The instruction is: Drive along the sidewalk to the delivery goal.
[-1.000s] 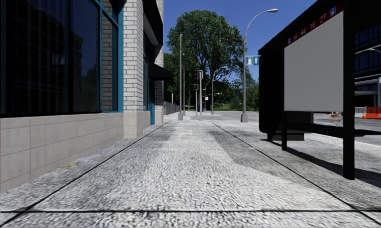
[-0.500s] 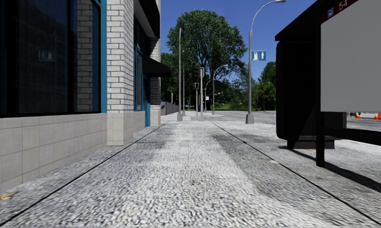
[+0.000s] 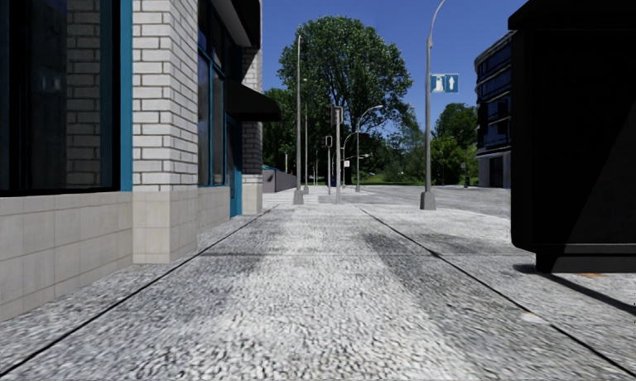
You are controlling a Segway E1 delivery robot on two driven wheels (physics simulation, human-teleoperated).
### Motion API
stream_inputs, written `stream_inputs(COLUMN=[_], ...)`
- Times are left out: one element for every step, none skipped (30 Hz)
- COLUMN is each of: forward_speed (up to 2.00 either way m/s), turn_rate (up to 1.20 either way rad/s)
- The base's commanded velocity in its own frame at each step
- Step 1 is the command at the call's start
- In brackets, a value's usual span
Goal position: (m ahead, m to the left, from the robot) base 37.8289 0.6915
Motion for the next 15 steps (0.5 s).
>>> stream_inputs(forward_speed=[2.00, 2.00, 2.00, 2.00, 2.00, 2.00, 2.00, 2.00, 2.00, 2.00, 2.00, 2.00, 2.00, 2.00, 2.00], turn_rate=[0.00, 0.00, 0.00, 0.00, 0.00, 0.00, 0.00, 0.00, 0.00, 0.00, 0.00, 0.00, 0.00, 0.00, 0.00])
